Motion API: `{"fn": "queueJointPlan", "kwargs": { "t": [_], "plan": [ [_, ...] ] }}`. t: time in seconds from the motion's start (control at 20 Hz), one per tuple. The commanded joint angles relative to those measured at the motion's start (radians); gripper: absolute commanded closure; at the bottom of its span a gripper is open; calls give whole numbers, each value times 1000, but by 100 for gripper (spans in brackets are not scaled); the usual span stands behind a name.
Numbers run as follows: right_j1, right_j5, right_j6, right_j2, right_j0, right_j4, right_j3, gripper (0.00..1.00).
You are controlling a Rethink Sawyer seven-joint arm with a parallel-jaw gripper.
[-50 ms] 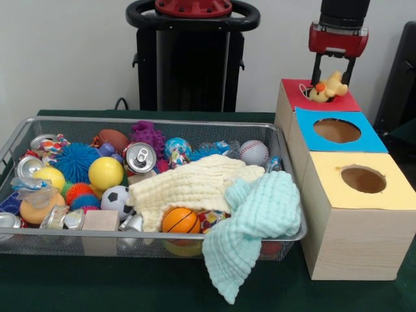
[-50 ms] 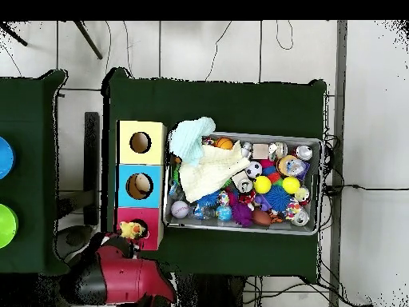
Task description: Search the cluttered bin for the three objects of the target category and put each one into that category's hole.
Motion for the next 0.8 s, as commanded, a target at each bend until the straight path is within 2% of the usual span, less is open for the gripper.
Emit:
{"fn": "queueJointPlan", "kwargs": {
  "t": [0.05,0.5,0.8],
  "plan": [
    [33,-15,161,32,-44,26,-83,0],
    [27,-4,156,19,-34,19,-88,0],
    [-18,39,128,7,-54,-2,-66,0]
  ]
}}
